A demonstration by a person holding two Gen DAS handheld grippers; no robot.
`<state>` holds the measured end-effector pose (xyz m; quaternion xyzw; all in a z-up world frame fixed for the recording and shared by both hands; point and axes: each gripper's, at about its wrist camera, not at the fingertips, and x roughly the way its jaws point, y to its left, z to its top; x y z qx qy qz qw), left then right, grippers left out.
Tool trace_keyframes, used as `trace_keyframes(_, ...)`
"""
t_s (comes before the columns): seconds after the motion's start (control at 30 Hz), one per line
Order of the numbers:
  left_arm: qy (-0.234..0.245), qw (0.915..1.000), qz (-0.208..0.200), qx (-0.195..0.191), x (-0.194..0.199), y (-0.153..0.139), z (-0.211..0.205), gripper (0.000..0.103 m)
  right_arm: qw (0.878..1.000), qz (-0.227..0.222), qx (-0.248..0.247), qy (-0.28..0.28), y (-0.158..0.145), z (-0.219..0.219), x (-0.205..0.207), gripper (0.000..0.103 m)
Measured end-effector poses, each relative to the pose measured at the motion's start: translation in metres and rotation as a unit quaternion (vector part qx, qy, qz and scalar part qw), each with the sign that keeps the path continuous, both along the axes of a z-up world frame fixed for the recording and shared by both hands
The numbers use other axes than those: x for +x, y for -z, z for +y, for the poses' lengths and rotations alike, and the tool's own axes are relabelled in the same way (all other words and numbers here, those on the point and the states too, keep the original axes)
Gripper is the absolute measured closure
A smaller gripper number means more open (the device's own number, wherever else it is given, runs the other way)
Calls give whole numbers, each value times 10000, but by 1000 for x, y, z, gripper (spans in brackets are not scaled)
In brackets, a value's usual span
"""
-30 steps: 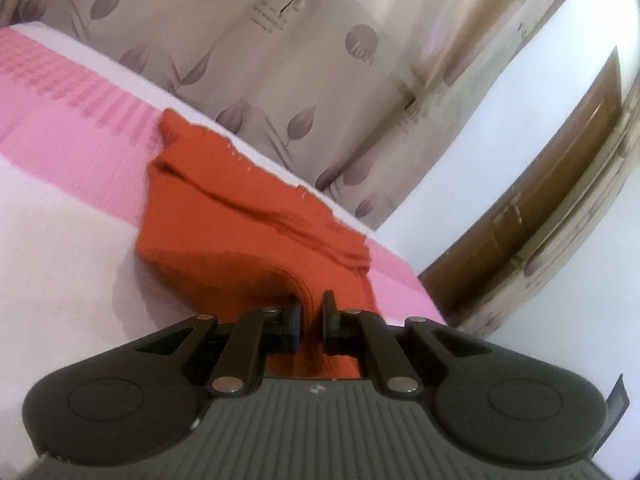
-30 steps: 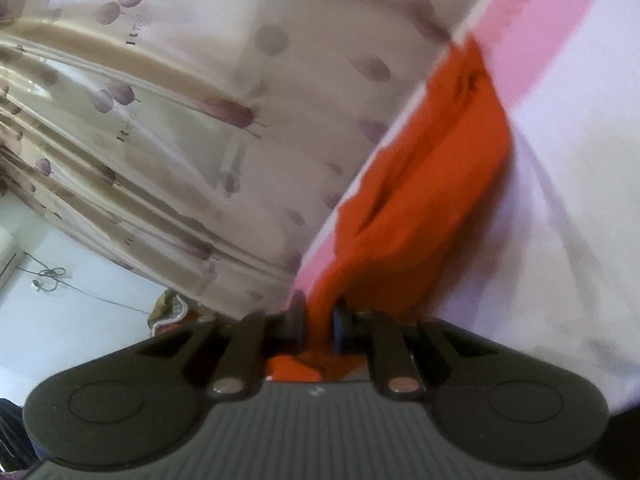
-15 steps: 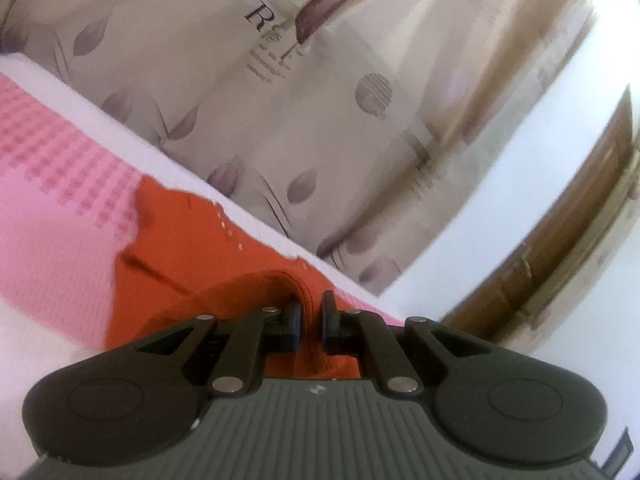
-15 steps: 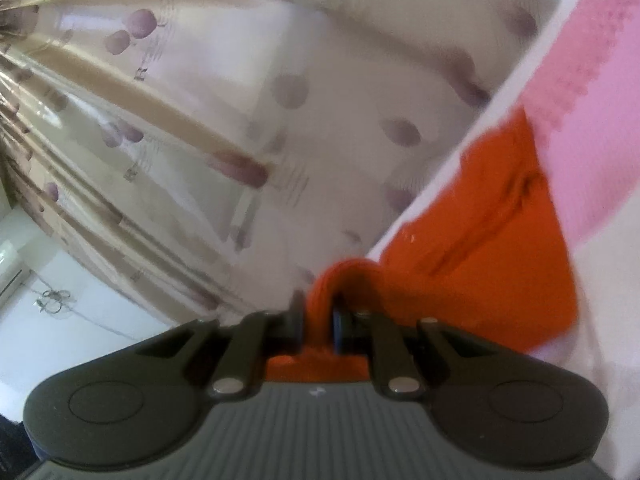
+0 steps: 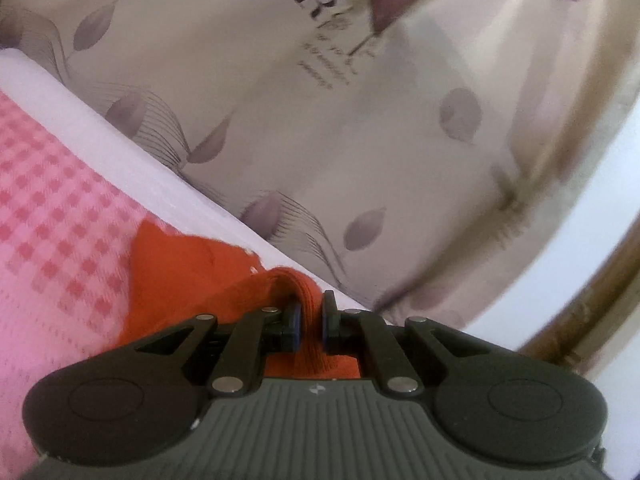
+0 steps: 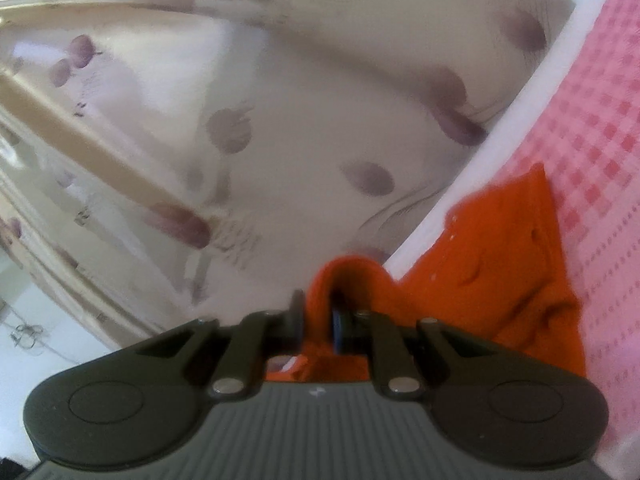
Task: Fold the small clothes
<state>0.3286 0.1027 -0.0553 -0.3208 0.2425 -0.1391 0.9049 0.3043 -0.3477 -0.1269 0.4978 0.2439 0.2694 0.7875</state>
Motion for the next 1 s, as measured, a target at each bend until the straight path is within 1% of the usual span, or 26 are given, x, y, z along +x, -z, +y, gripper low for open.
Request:
trace_keyframes(0.1, -97, 9998, 192, 34, 25, 14, 1, 94, 9997, 151, -34, 212, 13, -2, 21, 90)
trace_keyframes(0.2, -131, 9991, 354, 177, 46, 31, 0, 94, 9986, 293, -80, 425, 30, -4, 37, 90)
trace_keyframes(0.3, -83, 9989, 363, 300, 58, 44, -2, 93, 9969, 314, -439, 569, 36, -3, 45, 90)
trace_keyframes(0.33, -56, 9987, 373, 335, 61, 47, -2, 86, 9965, 303, -507, 589, 37, -3, 44, 90)
trace_keyframes(0.37, -33, 9988, 385, 299, 63, 50, -2, 81, 9960, 275, -578, 621, 36, -1, 43, 89)
trace_keyframes(0.4, -26, 9991, 366, 207, 64, 51, 0, 70, 9955, 209, -661, 651, 34, -1, 39, 89)
trace_keyframes(0.43, -30, 9995, 311, 62, 63, 51, 2, 52, 9948, 116, -753, 677, 31, 0, 34, 89)
trace_keyframes(0.47, -50, 9997, 235, -78, 60, 51, 5, 40, 9944, 42, -827, 652, 27, 2, 30, 88)
trace_keyframes(0.5, -141, 9997, 111, -162, 56, 49, 7, 12, 9941, -40, -918, 580, 24, 3, 26, 88)
trace_keyframes(0.53, -325, 9993, -49, -168, 50, 44, 9, 1, 9934, -121, -1042, 460, 19, 7, 24, 88)
trace_keyframes(0.57, -586, 9975, -340, -178, 40, 40, 12, 0, 9912, -211, -1273, 306, 14, 13, 22, 88)
trace_keyframes(0.6, -682, 9961, -539, -175, 35, 36, 14, 0, 9870, -281, -1569, 185, 8, 22, 22, 88)
trace_keyframes(0.63, -677, 9957, -610, -153, 33, 33, 17, 0, 9825, -335, -1833, 33, 3, 31, 23, 88)
trace_keyframes(0.73, -689, 9966, -447, 82, 31, 27, 25, 0, 9663, -420, -2503, -427, -4, 60, 31, 88)
trace_keyframes(0.8, -636, 9971, -308, 282, 30, 28, 30, 0, 9570, -393, -2794, -668, -2, 74, 41, 88)
trace_keyframes(0.87, -571, 9967, -197, 551, 30, 31, 32, 1, 9448, -261, -3188, -704, 4, 84, 53, 88)
trace_keyframes(0.9, -544, 9958, -163, 724, 29, 32, 32, 1, 9364, -166, -3438, -679, 9, 86, 59, 88)
trace_keyframes(0.93, -503, 9948, -137, 879, 28, 34, 32, 1, 9245, -79, -3763, -610, 14, 88, 67, 88)
trace_keyframes(1.0, -283, 9924, -58, 1197, 30, 40, 28, 2, 8967, 23, -4407, -408, 23, 92, 76, 88)
